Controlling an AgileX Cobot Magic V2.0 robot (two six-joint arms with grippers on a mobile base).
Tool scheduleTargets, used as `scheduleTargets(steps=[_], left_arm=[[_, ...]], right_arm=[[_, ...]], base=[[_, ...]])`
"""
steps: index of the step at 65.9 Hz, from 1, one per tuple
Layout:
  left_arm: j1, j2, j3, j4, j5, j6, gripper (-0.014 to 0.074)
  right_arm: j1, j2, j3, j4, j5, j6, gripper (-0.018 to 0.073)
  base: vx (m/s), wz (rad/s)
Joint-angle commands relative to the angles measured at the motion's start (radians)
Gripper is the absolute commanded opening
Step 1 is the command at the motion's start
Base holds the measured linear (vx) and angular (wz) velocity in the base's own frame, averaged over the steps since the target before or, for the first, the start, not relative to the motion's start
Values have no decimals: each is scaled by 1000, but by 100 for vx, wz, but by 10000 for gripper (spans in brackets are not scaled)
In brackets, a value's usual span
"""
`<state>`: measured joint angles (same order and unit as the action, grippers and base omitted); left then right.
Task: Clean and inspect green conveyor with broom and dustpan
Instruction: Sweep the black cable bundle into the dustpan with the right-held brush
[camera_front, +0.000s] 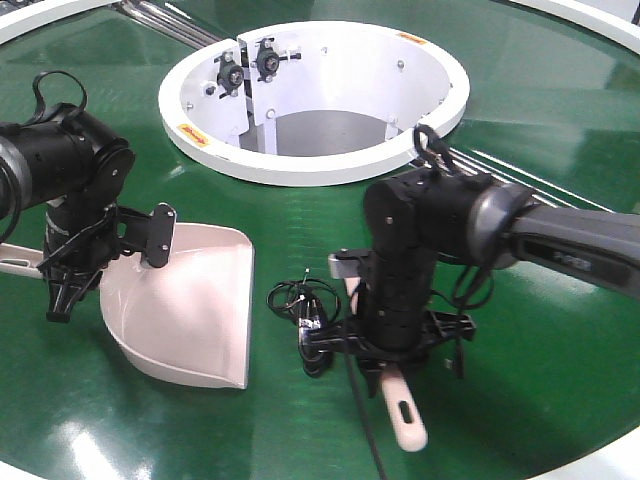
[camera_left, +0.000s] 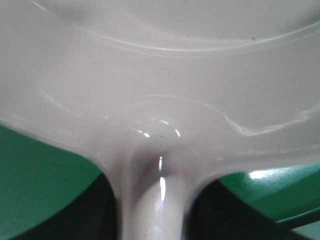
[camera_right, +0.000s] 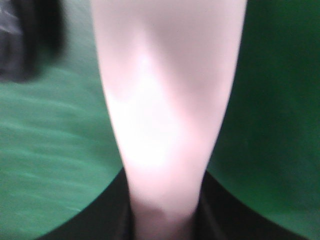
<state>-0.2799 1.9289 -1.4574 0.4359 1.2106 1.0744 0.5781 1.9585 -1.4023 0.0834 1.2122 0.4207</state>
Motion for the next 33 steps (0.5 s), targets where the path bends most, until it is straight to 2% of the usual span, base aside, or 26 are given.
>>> scheduleTargets(steps=[1, 16, 33], left_arm=[[-4, -61, -29, 38, 37, -5, -6], [-4, -61, -29, 38, 37, -5, -6], [-4, -61, -29, 38, 37, -5, -6]], right_arm=[[44, -16, -94, 6, 79, -3, -4], [120, 106, -274, 102, 80, -7, -4], [222, 252, -616, 202, 79, -60, -4]], base=[[0, 0], [0, 0], [0, 0]])
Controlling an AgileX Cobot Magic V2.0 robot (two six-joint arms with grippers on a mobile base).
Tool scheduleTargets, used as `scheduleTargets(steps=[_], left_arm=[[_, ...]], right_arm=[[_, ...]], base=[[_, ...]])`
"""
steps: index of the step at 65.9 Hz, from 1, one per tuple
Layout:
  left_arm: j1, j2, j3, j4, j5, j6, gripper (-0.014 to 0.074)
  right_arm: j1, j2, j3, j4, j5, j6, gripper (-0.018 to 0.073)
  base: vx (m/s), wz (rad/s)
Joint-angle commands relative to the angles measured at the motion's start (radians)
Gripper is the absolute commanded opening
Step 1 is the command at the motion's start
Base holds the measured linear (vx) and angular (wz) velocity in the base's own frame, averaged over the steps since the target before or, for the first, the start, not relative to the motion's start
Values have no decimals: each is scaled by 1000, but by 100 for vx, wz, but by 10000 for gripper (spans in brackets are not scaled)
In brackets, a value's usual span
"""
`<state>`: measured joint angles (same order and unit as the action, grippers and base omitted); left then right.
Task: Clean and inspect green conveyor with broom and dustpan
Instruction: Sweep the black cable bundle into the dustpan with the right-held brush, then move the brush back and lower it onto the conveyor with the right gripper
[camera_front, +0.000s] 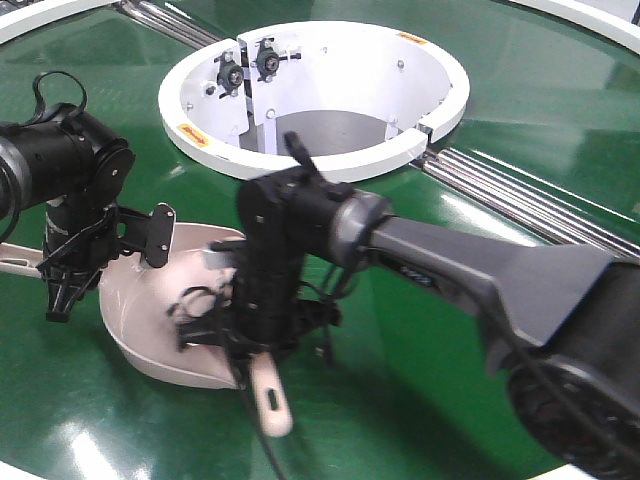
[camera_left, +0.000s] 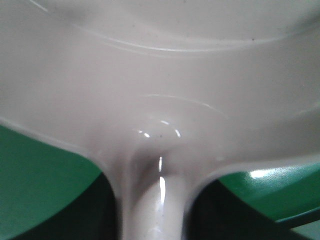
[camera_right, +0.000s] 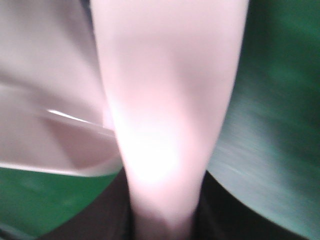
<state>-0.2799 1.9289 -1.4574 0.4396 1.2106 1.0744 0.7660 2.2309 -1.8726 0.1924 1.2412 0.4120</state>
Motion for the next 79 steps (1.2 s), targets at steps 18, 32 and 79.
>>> scheduleTargets(steps=[18, 32, 79], left_arm=[[-4, -61, -29, 34, 37, -5, -6], [-4, -61, -29, 34, 37, -5, -6], [-4, -61, -29, 34, 37, -5, -6]], right_arm=[[40, 1, -309, 122, 50, -58, -4], [25, -27, -308, 64, 50, -58, -4], [-115, -75, -305, 17, 50, -91, -4]], base=[[0, 0], [0, 0], [0, 0]])
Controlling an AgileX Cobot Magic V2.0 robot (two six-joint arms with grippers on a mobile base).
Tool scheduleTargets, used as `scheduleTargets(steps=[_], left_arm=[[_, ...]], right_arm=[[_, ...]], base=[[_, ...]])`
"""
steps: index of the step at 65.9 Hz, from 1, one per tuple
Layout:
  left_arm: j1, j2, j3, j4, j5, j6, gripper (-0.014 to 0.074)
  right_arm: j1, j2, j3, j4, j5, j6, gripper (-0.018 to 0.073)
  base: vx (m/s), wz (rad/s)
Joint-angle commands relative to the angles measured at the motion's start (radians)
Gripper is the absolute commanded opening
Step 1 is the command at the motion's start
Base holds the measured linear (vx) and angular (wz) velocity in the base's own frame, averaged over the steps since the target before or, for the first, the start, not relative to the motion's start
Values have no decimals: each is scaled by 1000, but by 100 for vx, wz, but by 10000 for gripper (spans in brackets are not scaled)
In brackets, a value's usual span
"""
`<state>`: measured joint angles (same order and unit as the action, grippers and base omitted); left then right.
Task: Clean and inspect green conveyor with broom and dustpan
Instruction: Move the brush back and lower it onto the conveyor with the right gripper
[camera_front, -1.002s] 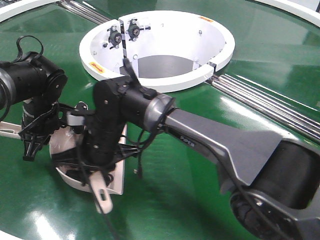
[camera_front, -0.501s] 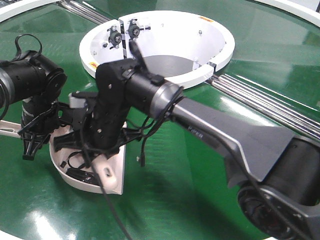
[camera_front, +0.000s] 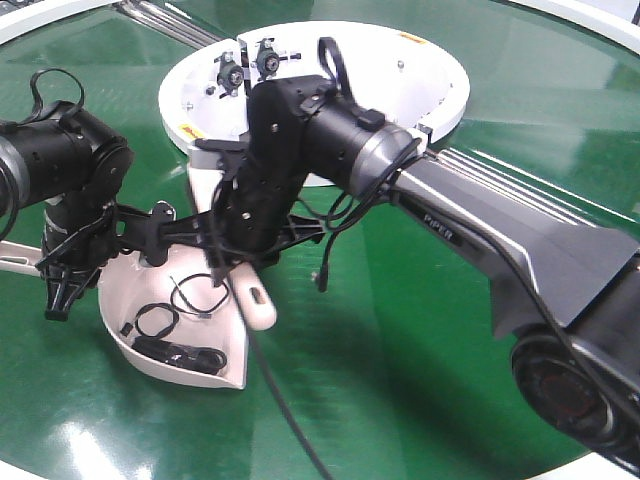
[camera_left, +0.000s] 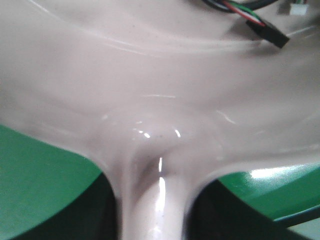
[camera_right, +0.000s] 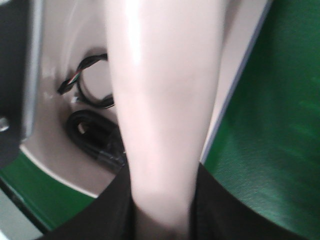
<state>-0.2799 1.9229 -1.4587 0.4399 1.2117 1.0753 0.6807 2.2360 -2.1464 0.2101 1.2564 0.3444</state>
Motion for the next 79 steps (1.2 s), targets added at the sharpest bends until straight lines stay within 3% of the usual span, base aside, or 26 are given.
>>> scheduleTargets(steps=[1, 19, 37, 57, 79], left_arm=[[-4, -55, -27, 34, 36, -6, -6], [-4, -55, -27, 34, 36, -6, -6], [-4, -55, -27, 34, 36, -6, -6], [-4, -55, -27, 34, 36, -6, -6], [-4, -55, -27, 34, 36, -6, -6]], right_arm=[[-36, -80, -32, -2, 35, -26, -4], [-107, -102, -32, -133, 35, -63, -4], [-227, -185, -4, -134, 36, -171, -4], [-384, -349, 368, -154, 35, -278, -4], [-423, -457, 716, -165, -48, -331, -4]], base=[[0, 0], [0, 0], [0, 0], [0, 0], [0, 0]])
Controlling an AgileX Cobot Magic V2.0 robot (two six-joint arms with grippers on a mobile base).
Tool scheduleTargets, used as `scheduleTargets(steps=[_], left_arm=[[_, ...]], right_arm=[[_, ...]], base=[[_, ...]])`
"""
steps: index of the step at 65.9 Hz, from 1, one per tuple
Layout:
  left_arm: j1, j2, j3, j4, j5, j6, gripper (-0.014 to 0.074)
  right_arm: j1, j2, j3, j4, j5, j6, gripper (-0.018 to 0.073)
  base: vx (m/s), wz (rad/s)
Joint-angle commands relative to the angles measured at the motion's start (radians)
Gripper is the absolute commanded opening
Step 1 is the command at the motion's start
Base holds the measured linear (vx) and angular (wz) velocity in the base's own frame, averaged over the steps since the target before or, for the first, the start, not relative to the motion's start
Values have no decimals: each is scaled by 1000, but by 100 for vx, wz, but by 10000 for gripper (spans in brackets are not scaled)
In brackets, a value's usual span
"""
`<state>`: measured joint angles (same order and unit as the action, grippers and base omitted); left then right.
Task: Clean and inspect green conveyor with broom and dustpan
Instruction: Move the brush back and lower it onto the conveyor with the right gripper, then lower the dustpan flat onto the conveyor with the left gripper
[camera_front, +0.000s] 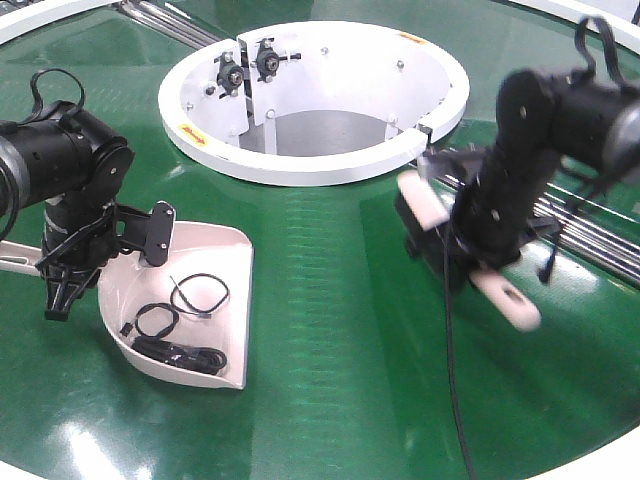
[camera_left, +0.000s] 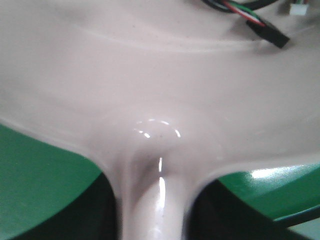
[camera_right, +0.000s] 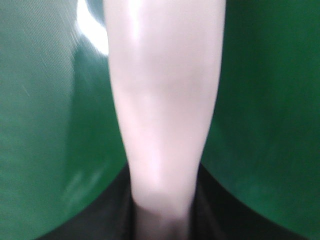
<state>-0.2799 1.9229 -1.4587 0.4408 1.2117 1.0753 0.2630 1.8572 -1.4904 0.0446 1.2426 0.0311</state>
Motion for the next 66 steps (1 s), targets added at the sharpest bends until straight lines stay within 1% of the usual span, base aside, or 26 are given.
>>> scheduleTargets(steps=[1, 13, 23, 30, 51, 66], left_arm=[[-4, -55, -27, 33, 36, -6, -6], [-4, -55, -27, 33, 36, -6, -6], [-4, -55, -27, 33, 36, -6, -6], [-4, -55, -27, 33, 36, -6, -6], [-4, -55, -27, 33, 36, -6, -6], [-4, -55, -27, 33, 36, -6, -6]], right_arm=[[-6, -80, 76, 0, -42, -17, -4], [-6, -97, 255, -2, -140, -12, -3], [-6, -97, 340, -2, -206, 13, 0], [-6, -97, 356, -4, -226, 21, 3], [-6, -97, 356, -6, -226, 20, 6], [-6, -97, 356, -10, -199, 20, 6]], base=[[0, 0], [0, 0], [0, 0], [0, 0], [0, 0], [0, 0]])
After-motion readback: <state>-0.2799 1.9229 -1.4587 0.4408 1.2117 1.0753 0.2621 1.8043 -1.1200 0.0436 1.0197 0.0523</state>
